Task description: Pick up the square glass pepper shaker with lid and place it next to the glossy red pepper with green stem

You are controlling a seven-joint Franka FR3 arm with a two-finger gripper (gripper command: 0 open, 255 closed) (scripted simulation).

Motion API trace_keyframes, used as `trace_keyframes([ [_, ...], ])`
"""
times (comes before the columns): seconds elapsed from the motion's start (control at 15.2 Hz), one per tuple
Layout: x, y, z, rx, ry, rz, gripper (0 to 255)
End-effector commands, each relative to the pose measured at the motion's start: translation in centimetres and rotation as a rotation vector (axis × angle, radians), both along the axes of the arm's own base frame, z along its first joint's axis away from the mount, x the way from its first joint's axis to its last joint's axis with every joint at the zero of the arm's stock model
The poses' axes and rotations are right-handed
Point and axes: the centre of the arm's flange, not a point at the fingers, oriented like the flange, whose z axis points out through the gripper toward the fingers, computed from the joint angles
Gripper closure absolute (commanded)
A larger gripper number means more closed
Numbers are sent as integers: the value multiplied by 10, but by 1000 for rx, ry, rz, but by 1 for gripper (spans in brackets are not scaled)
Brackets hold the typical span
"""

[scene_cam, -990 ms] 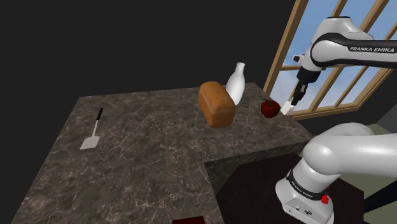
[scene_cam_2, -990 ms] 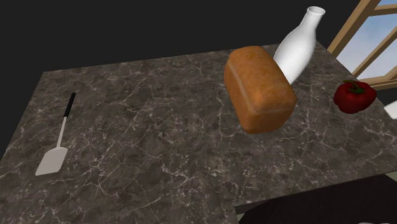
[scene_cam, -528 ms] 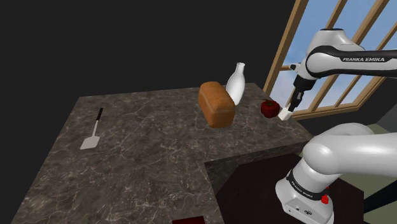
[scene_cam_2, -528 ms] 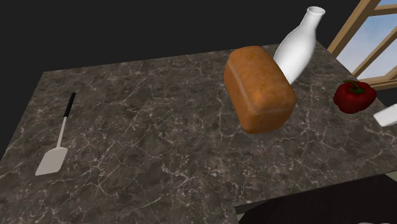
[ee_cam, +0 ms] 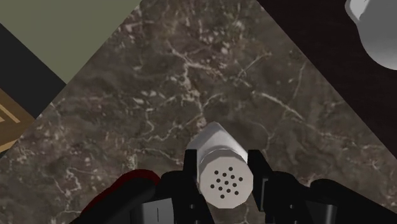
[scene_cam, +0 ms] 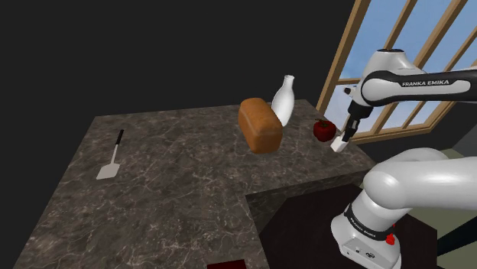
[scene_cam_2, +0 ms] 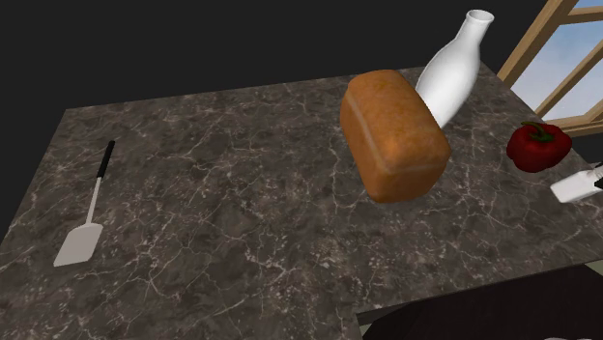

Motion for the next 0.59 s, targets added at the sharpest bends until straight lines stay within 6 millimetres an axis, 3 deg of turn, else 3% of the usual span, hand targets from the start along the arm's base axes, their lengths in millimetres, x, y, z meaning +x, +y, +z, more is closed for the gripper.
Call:
trace_keyframes([
  [0.0,1,0,-6,0,-1,0,255],
  [0.46,1,0,-6,0,-1,0,255],
  [0.53,1,0,-6,0,-1,0,0],
])
